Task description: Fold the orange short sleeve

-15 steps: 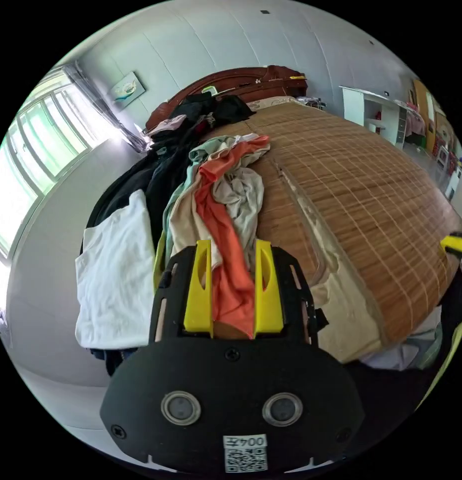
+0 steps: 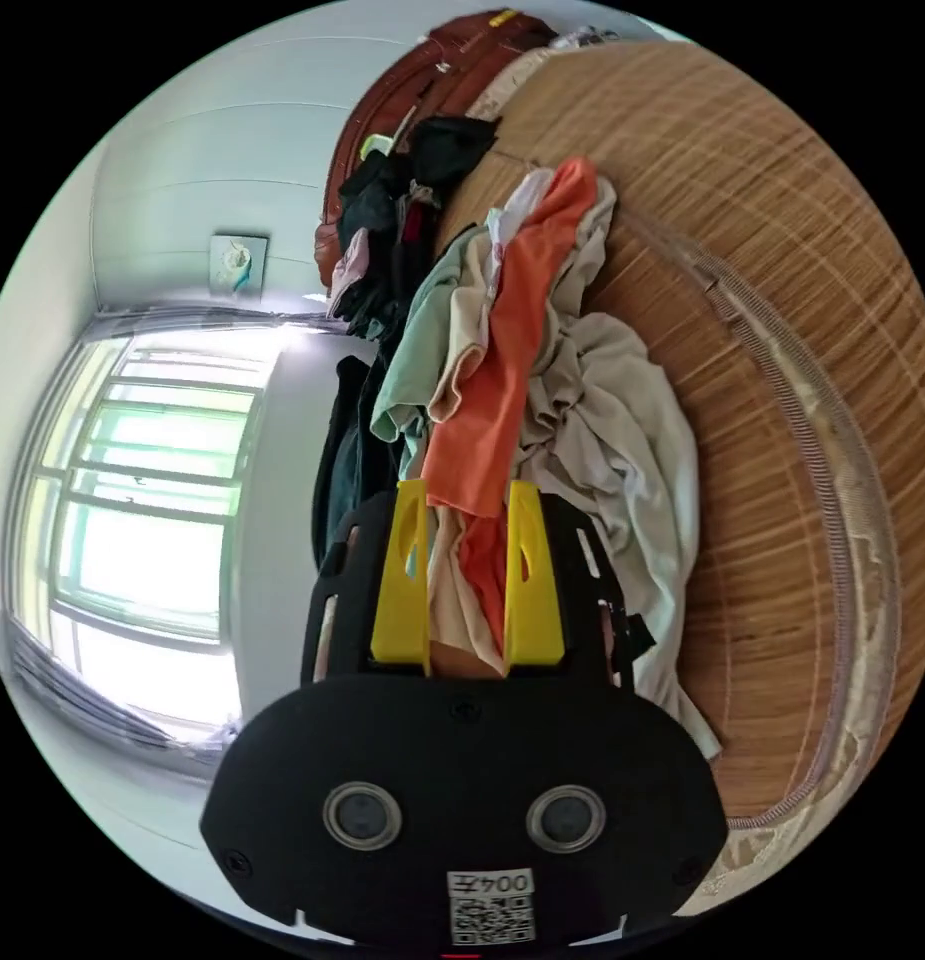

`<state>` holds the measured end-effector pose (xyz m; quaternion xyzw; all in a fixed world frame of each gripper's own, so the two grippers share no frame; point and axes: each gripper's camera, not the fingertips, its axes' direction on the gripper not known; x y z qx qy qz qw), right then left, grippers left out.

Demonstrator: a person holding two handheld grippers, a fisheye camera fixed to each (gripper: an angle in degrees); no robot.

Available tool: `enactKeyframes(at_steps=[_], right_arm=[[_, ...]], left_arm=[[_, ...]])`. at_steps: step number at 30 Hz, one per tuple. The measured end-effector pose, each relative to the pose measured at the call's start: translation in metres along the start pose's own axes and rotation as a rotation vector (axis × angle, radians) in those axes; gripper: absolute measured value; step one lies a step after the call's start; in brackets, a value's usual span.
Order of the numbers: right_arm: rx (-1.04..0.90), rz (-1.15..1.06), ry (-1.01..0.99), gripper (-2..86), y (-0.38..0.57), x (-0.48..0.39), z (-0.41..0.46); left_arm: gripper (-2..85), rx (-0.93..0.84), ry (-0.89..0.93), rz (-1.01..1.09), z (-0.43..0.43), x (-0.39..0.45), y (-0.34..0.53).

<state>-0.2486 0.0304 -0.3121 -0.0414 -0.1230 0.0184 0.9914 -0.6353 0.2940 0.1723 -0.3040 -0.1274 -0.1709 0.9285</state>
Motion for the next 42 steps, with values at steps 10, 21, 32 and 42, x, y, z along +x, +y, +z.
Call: enactKeyframes(at_steps=[10, 21, 32, 42], right_arm=[[0.063, 0.096, -0.165, 3.0, 0.061, 0.059, 0.085], [0.169, 0.412, -1.018, 15.5, 0.183, 0.175, 0.175], [-0.128, 0.419, -1.406, 11.8, 0.191, 0.173, 0.329], [0.422, 0.3, -1.47, -0.7, 0.209, 0.219, 0.286]], left_arm=[[1.3, 0.647, 0.995, -0.063, -0.199, -0.052, 0.094], [1.0, 0.751, 1.049, 0.173, -0.425, 0.096, 0.271], [0.9, 0.773, 1.16, 0.293, -0.496, 0.13, 0.311], [1.1, 0.809, 1.323, 0.127, -0.511, 0.137, 0.304]])
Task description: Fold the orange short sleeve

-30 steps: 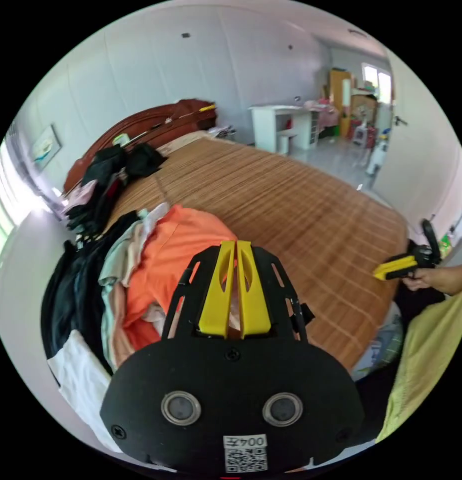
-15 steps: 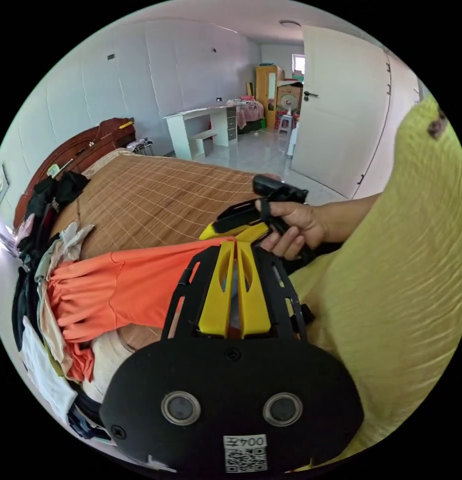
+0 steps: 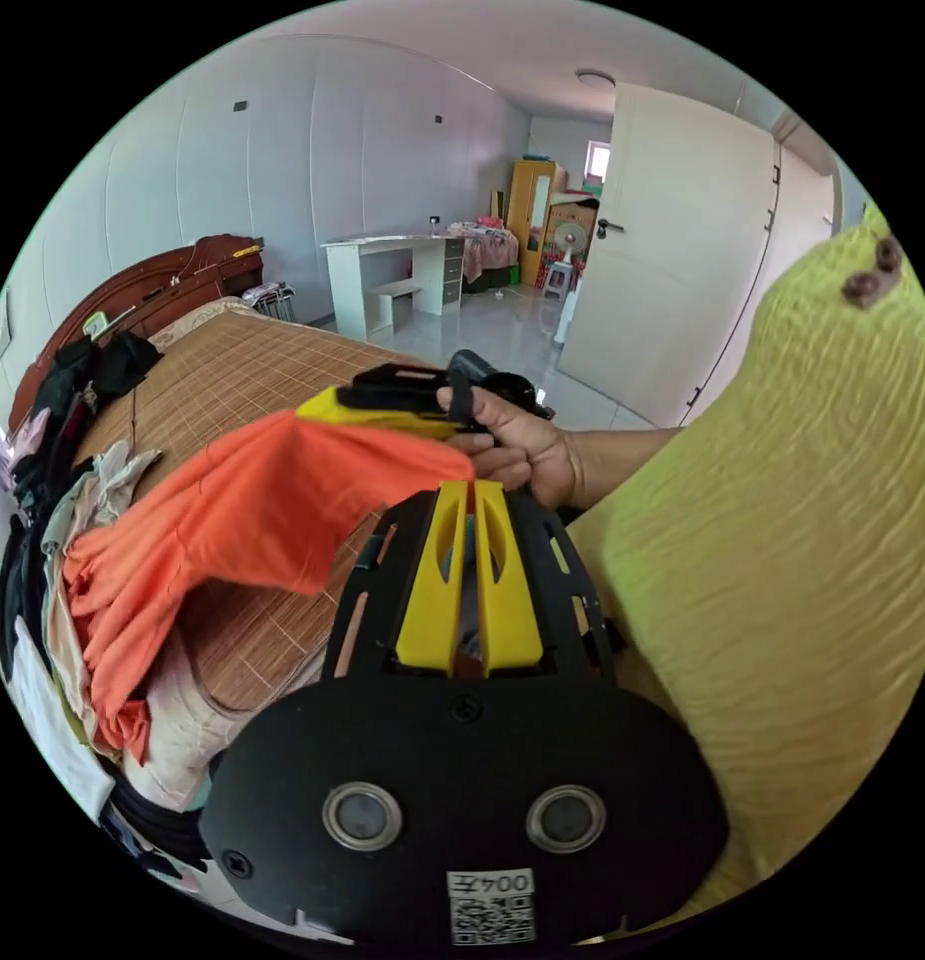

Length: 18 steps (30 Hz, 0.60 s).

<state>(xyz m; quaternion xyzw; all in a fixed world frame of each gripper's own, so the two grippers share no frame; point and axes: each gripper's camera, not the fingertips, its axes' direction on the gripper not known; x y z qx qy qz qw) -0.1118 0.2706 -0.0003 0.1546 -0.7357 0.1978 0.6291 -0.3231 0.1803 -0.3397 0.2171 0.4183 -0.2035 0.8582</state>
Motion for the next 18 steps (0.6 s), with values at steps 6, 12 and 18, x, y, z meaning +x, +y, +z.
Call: enactKeyframes(at_steps=[6, 12, 18], right_arm=[[0.236, -0.176, 0.286, -0.7, 0.016, -0.07, -0.13], [0.438, -0.088, 0.704, 0.1, 0.051, -0.12, -0.212], [0.333, 0.002, 0.856, 3.1, 0.069, -0.121, -0.151]], left_arm=[[1.3, 0.01, -0.112, -0.01, 0.021, 0.003, -0.002], [1.0, -0.121, -0.431, -0.051, 0.077, -0.033, -0.003], [0.8, -0.255, -0.456, -0.064, 0.171, -0.088, -0.03]])
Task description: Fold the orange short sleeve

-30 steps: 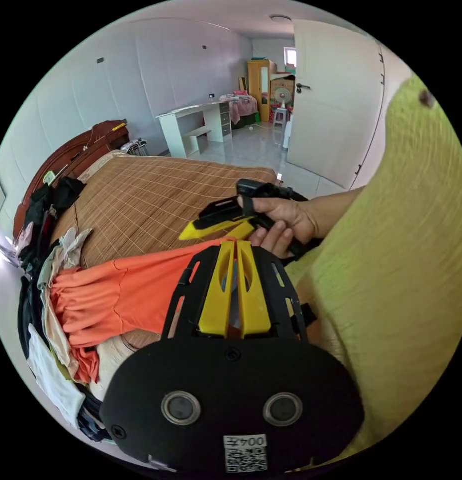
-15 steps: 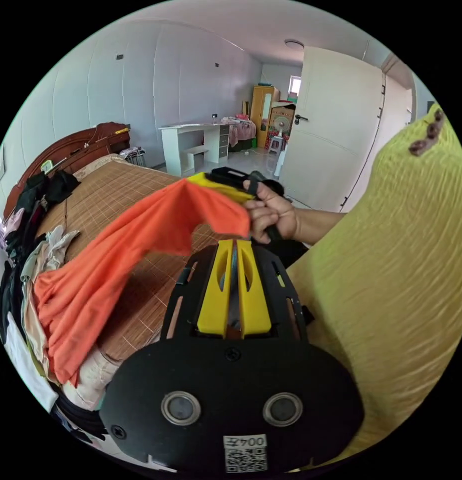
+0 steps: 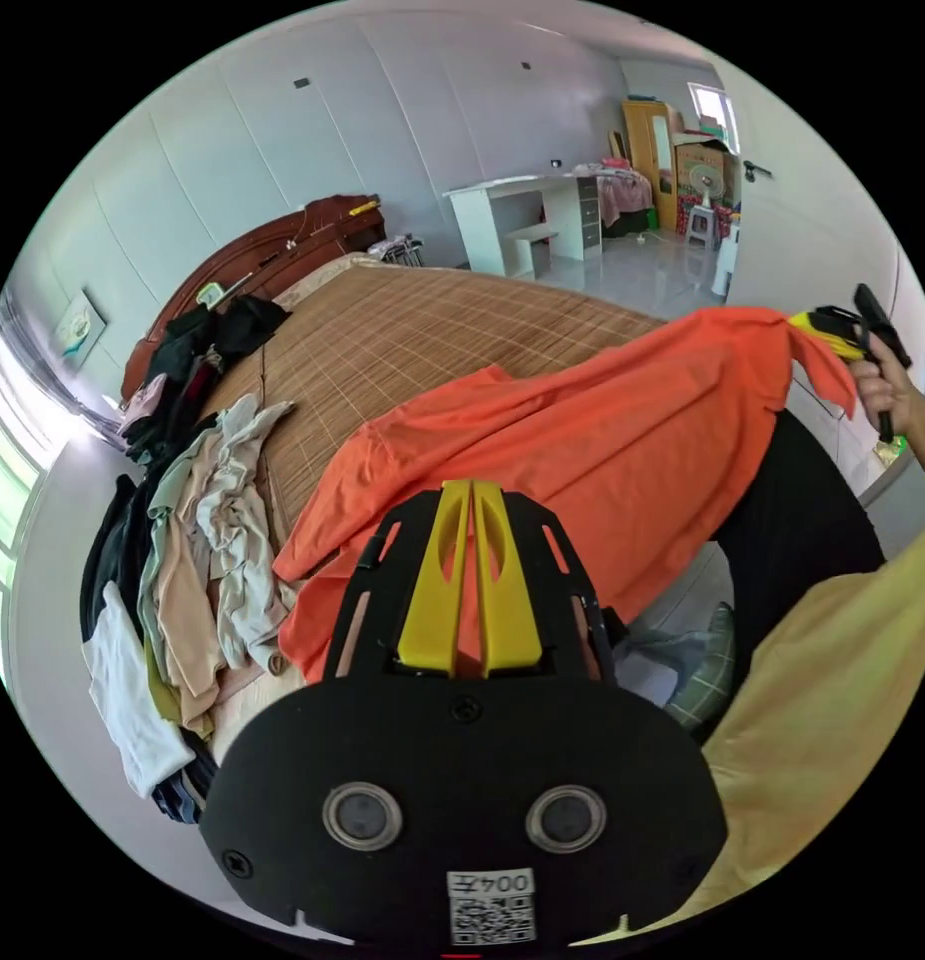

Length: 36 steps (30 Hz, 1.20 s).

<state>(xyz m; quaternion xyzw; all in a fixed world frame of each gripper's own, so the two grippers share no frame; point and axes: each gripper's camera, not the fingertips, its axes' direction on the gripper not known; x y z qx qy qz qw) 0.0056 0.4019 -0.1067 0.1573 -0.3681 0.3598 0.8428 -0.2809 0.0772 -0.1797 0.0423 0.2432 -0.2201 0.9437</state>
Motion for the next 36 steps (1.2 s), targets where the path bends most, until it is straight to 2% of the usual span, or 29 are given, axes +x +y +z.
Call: enactKeyframes(at_steps=[4, 6, 9, 12, 15, 19, 21, 26, 30, 32, 36], right_arm=[[0.117, -0.013, 0.217, 4.5, 0.013, -0.048, -0.016], [0.179, -0.112, 0.422, 4.0, 0.013, -0.099, -0.024], [0.144, -0.29, 0.653, 1.3, 0.009, -0.169, 0.003], [0.053, -0.459, 0.756, -0.2, 0.008, -0.222, 0.058], [-0.121, -0.522, 0.808, -0.6, 0.003, -0.242, 0.125], [-0.264, -0.528, 0.862, -0.8, 0.001, -0.248, 0.185], [-0.319, -0.554, 0.906, -0.8, 0.003, -0.253, 0.213], [-0.329, -0.612, 0.972, -0.7, 0.01, -0.276, 0.23], [-0.323, -0.627, 0.971, -0.5, 0.012, -0.292, 0.225], [-0.321, -0.62, 0.95, -0.5, 0.01, -0.296, 0.219], [-0.316, -0.592, 0.893, -0.4, 0.004, -0.3, 0.201]], left_arm=[[0.9, -0.249, 0.092, 0.093, 0.084, 0.028, -0.021], [0.9, -0.203, 0.046, 0.129, 0.093, 0.041, -0.022], [0.9, -0.212, 0.02, 0.173, 0.103, 0.054, -0.031], [0.8, -0.225, -0.031, 0.267, 0.113, 0.073, -0.039], [0.7, -0.257, -0.082, 0.314, 0.123, 0.09, -0.047], [0.5, -0.238, -0.125, 0.411, 0.137, 0.107, -0.052], [0.4, -0.224, -0.124, 0.385, 0.142, 0.107, -0.053], [0.6, -0.343, 0.03, 0.18, 0.162, 0.082, -0.081], [1.5, -0.33, 0.196, 0.101, 0.161, 0.053, -0.1], [3.2, -0.206, 0.171, 0.103, 0.145, 0.035, -0.126], [7.2, -0.159, 0.1, 0.219, 0.16, 0.018, -0.176]])
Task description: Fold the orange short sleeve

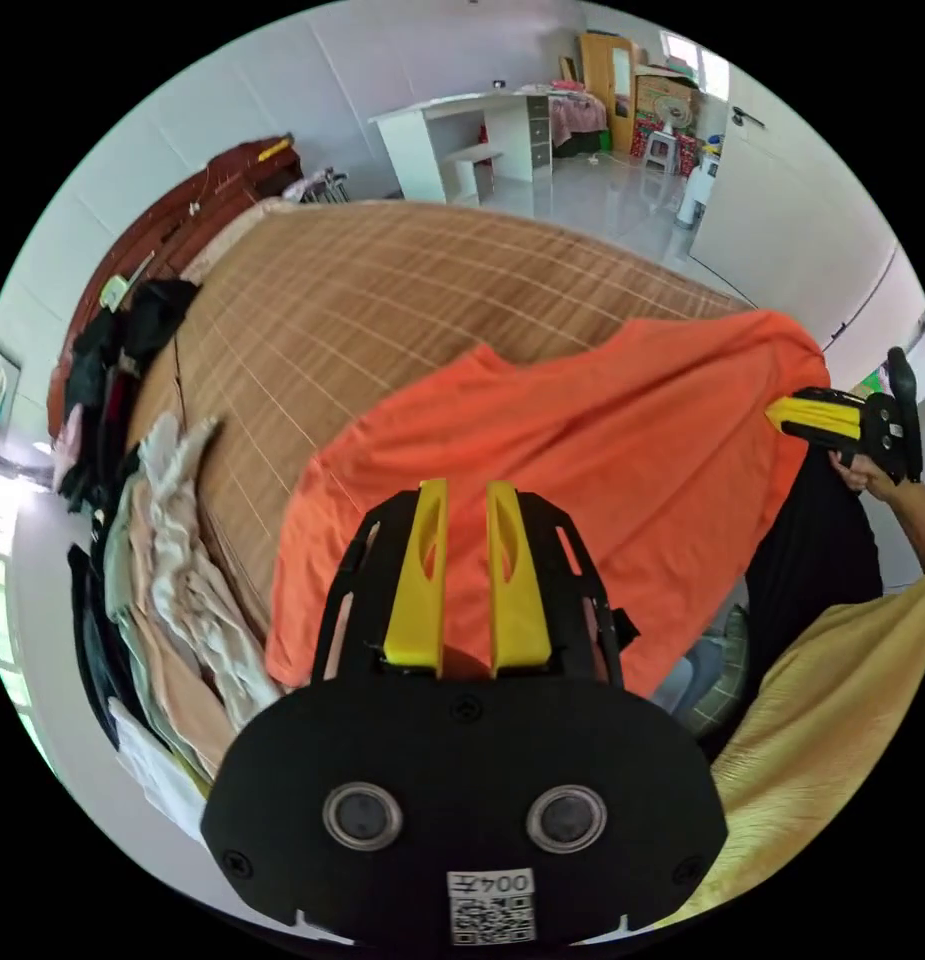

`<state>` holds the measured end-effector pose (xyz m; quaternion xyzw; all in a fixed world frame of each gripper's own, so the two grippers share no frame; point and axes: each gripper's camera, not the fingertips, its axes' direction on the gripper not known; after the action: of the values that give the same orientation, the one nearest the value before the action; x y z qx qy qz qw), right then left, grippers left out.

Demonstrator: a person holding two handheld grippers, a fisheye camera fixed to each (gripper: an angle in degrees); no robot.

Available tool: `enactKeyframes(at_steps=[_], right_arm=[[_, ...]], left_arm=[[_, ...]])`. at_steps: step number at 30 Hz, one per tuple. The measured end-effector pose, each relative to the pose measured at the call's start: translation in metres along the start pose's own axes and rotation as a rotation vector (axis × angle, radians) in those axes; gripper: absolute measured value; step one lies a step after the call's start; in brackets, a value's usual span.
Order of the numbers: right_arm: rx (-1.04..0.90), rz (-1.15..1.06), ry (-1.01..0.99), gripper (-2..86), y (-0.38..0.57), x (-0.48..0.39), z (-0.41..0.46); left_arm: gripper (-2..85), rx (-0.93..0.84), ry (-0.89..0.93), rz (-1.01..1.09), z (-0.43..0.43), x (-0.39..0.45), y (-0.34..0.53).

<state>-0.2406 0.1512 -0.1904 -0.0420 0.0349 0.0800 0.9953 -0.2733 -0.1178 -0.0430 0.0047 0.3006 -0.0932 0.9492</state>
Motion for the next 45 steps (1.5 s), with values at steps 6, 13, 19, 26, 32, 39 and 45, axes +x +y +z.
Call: enactKeyframes(at_steps=[6, 13, 19, 26, 32, 39, 45], right_arm=[[-0.002, -0.003, -0.011, -0.3, 0.007, 0.009, -0.015], [-0.005, -0.017, 0.002, -0.4, 0.02, 0.022, -0.027], [-0.006, -0.004, -0.026, -0.5, 0.037, 0.045, -0.033], [-0.002, -0.003, -0.003, -0.7, 0.061, 0.069, -0.037], [0.028, 0.019, -0.049, -0.5, 0.088, 0.101, -0.044], [0.236, -0.108, -0.178, 4.7, 0.146, 0.12, -0.106], [0.158, -0.091, -0.194, 10.1, 0.133, 0.184, -0.12]], left_arm=[[9.9, -0.202, -0.039, 0.291, 0.071, -0.014, -0.073], [10.6, -0.396, 0.027, 0.47, 0.122, -0.011, -0.099], [4.7, -0.405, 0.124, 0.342, 0.116, -0.016, -0.081], [2.1, -0.007, -0.081, 0.247, -0.023, 0.032, 0.039], [1.6, 0.115, -0.134, 0.142, -0.111, 0.105, 0.203], [1.3, 0.023, -0.188, 0.075, -0.092, 0.162, 0.297], [1.3, 0.005, -0.198, 0.067, -0.088, 0.167, 0.317]])
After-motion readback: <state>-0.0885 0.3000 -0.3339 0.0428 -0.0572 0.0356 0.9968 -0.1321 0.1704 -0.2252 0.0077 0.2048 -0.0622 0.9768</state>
